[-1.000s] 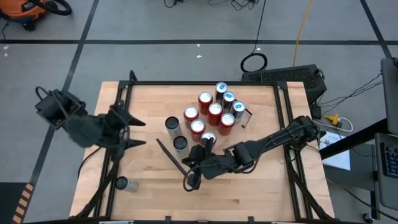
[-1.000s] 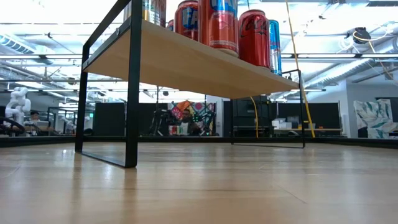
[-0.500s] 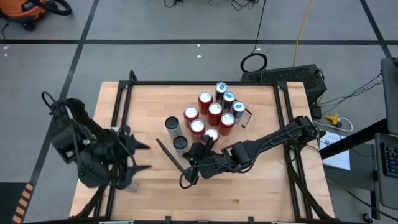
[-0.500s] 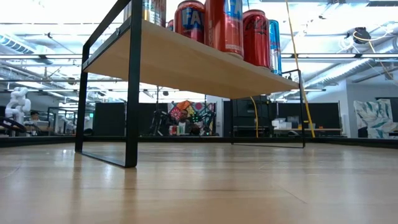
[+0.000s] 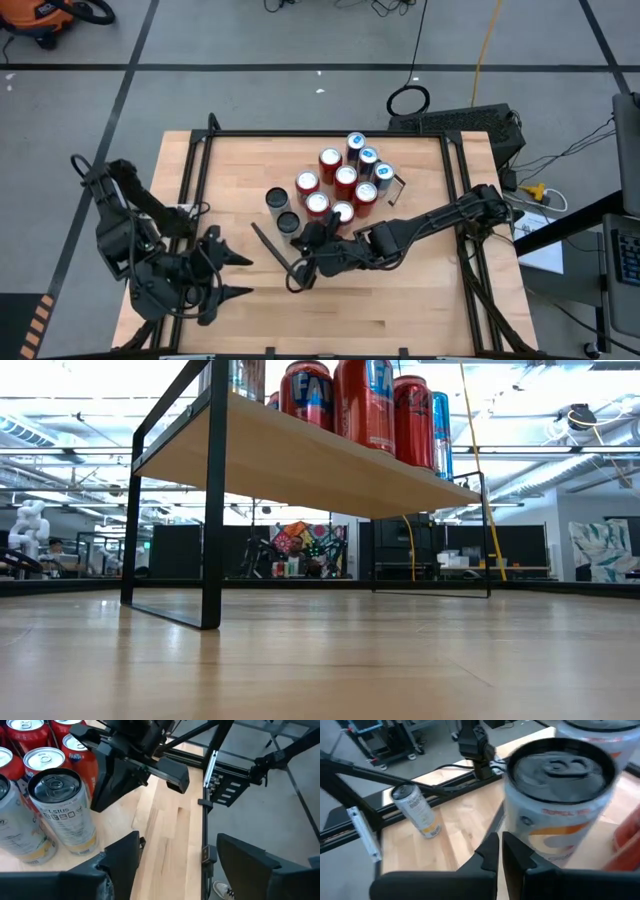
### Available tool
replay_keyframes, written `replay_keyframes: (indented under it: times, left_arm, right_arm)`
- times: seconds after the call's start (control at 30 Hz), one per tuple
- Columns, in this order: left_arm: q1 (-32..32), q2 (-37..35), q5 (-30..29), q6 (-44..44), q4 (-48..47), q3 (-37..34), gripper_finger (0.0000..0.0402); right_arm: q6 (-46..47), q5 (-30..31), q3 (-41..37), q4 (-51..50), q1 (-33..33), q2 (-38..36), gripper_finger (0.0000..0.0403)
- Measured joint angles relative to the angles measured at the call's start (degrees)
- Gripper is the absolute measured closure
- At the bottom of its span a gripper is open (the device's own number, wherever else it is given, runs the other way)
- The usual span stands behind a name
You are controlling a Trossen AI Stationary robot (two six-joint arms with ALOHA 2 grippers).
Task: Place canned beverage on shelf
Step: Put the right white soda can on the shelf
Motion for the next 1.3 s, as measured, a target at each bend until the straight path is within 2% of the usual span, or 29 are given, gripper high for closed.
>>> replay_keyframes:
  times: [0.17, 0.3, 0.37, 0.57, 0.67, 0.77, 0.87, 1.0, 1.3]
  left_arm:
    - [-0.3, -2.2, 0.0, 0.0, -0.1, 0.0, 0.0167]
    - [-1.1, -4.5, 0.0, -0.3, -1.5, 0.0, 0.0180]
    - [-1.8, -5.7, 0.0, -1.5, -4.1, 0.0, 0.0186]
    - [-3.4, -8.4, -0.2, -3.0, -10.3, 0.0, 0.0202]
    - [-3.4, -9.2, -0.2, -3.0, -12.9, 0.0, 0.0211]
    - [-3.4, -9.7, -0.3, -1.5, -14.2, 0.0, 0.0220]
    - [-3.4, -10.1, -0.2, 0.6, -13.9, 0.0, 0.0228]
    - [-3.3, -10.5, 0.6, 1.7, -13.8, 0.0, 0.0238]
    - [-4.1, -10.6, 2.2, 1.5, -13.4, 0.0, 0.0257]
  right_arm:
    - [-0.2, -0.8, 0.0, 0.8, 1.0, -0.6, 0.0403]
    - [1.9, -0.3, 0.0, -0.5, 3.1, -3.8, 0.0403]
    - [5.2, 2.2, 0.0, -3.4, 5.0, -6.0, 0.0403]
    - [23.0, 16.6, 0.2, -19.3, 15.0, -7.9, 0.0403]
    - [33.8, 20.3, 0.2, -26.0, 17.6, -5.5, 0.0403]
    - [38.7, 21.9, 0.0, -25.9, 18.2, -2.4, 0.0403]
    - [37.5, 22.6, 0.0, -20.1, 16.7, 0.4, 0.0403]
    - [32.2, 27.7, 0.0, -10.9, 13.3, 4.1, 0.0403]
    - [22.8, 26.0, 0.0, -0.2, 7.4, 6.6, 0.0403]
